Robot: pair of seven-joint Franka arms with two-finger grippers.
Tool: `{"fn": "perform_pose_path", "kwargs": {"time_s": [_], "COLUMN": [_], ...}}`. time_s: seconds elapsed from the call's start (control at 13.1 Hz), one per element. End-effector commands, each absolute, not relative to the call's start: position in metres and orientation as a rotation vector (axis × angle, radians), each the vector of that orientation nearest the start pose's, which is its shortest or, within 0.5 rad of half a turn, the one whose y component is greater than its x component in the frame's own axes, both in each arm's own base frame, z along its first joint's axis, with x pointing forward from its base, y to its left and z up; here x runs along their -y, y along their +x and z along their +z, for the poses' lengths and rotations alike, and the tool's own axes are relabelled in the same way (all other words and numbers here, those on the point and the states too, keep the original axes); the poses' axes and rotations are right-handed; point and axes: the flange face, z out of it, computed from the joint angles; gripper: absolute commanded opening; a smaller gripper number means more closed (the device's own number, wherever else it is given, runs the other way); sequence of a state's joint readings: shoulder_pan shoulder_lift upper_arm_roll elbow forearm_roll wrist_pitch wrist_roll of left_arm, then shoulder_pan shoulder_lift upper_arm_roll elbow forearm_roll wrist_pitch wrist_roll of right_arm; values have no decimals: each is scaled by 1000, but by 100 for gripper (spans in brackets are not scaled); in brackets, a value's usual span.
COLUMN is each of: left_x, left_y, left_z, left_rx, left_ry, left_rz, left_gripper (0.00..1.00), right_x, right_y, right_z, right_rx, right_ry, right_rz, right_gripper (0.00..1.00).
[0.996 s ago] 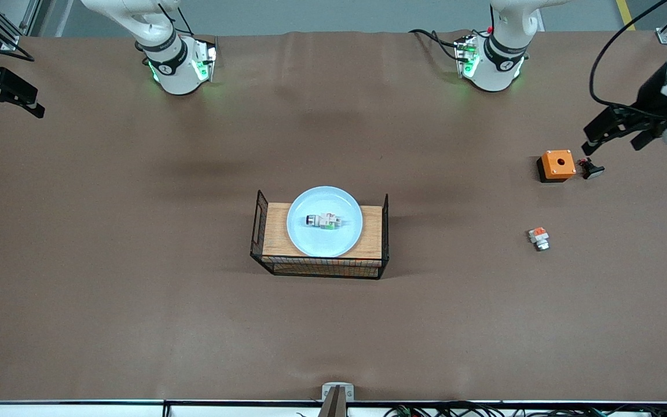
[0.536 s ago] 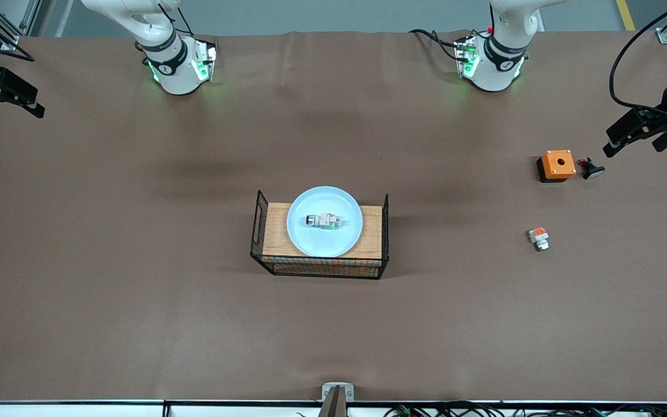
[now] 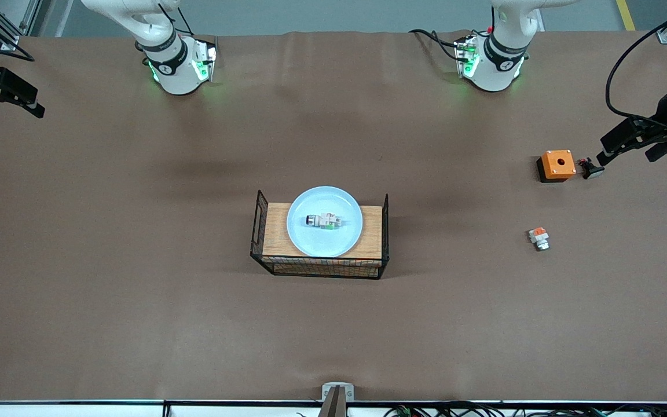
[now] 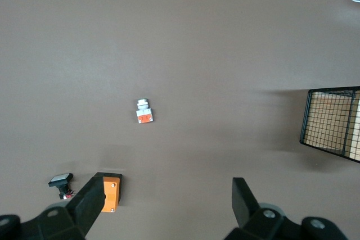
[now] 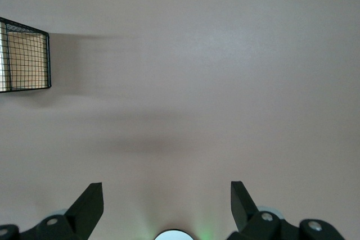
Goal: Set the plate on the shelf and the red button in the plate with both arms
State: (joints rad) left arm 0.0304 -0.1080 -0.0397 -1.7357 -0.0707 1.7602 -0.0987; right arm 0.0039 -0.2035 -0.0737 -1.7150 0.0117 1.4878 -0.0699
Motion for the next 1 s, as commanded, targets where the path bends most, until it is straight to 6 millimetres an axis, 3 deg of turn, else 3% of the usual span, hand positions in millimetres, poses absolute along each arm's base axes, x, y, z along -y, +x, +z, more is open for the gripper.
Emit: {"fn": "perform_pose_path", "kwargs": {"time_s": [0.0, 0.15, 0.46, 0.77, 0.92], "left_x": [11, 9, 10, 11, 16], "left_y": [539, 539, 538, 540, 565], "left_z": [629, 629, 650, 650, 643], "left_rx": [135, 144, 154, 135, 135], "left_ry": [-3192, -3190, -3189, -3186, -3188], "left_rz": [-221, -219, -280, -287, -284], "left_gripper": [100, 100, 100, 100, 100], "right_x": [36, 36, 35, 35, 36], "right_y": [472, 472, 472, 472, 472], "right_z": [658, 657, 658, 658, 659], "right_rx": [1, 1, 6, 6, 3], "right_ry": [-3120, -3120, -3120, -3120, -3121], "right_rz": [27, 30, 30, 27, 23], "right_gripper": [100, 100, 100, 100, 100]}}
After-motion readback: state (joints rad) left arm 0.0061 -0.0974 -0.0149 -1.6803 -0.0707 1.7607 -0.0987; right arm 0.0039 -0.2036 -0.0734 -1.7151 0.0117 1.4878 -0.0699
